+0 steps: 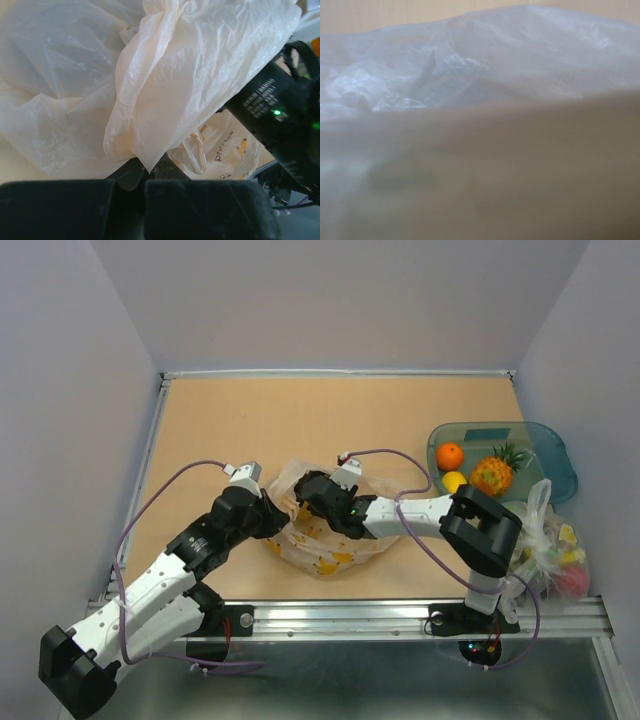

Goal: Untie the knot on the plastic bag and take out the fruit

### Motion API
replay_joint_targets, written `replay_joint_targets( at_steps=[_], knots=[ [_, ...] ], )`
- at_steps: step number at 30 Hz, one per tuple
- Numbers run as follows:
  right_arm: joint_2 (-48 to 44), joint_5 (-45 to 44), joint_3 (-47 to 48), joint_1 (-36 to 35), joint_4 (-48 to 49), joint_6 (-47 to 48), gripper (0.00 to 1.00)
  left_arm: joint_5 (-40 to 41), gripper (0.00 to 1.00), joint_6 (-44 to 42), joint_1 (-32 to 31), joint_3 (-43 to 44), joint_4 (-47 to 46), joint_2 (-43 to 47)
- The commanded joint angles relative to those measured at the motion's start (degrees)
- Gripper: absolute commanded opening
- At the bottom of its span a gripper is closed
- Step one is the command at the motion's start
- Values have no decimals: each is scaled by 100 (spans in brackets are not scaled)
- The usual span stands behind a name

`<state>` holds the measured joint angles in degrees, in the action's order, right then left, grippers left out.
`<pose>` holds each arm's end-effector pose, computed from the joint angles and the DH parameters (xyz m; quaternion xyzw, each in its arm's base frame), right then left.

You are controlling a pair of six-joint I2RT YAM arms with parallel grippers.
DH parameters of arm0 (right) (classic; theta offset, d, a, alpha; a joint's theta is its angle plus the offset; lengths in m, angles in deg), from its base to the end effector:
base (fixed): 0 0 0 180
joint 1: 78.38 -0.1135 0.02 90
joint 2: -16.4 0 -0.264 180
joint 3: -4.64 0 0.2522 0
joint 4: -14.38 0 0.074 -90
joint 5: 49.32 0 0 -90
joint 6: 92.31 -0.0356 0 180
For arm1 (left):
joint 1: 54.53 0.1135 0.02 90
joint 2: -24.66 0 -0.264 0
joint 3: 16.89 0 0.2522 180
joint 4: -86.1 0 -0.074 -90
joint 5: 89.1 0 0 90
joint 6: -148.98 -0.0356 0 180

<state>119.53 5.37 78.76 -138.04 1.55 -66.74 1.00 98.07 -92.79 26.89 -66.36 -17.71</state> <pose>0.2083 0.3152 0.1796 0.1598 0.8641 0.2136 0.4268 0.1378 -0.1086 0.2494 -0.0066 0.8486 -0.3300 0.4134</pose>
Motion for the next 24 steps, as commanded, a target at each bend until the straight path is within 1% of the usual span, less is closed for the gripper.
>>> replay_joint_targets(
  at_steps=[1,3,6,10,11,13,14,15,16,18,19,22,24],
  knots=[
    [417,-468,529,-11,250,-158,85,-300,0,107,-32,-92,-51,255],
    [628,-468,617,-11,241,-228,84,-300,0,116,-32,-119,-16,361],
    [769,-494,626,-19,224,-343,80,-291,0,125,-32,-119,55,484],
    [858,-538,486,-19,171,-466,68,-317,0,169,-41,-215,-7,502],
    [814,-573,425,-19,171,-527,57,-344,0,169,-41,-216,-24,476],
    [753,-591,276,-19,171,-536,45,-335,0,169,-41,-242,-42,440],
    [648,-582,231,-19,171,-527,29,-292,0,169,-41,-242,-42,414],
    [577,-574,179,-11,171,-510,22,-265,0,186,-41,-260,-51,405],
    [507,-556,65,-19,171,-501,12,-239,0,195,-41,-286,-68,396],
    [262,-512,-119,-11,171,-370,2,-203,0,213,-41,-321,-112,361],
    [164,-486,-182,-19,171,-308,1,-168,0,222,-41,-330,-112,344],
    [-204,-258,-366,-19,171,-80,1,-63,0,257,-41,-339,-130,317],
    [-503,-21,-568,-11,162,121,1,331,0,266,-41,-330,-104,273]
  ],
)
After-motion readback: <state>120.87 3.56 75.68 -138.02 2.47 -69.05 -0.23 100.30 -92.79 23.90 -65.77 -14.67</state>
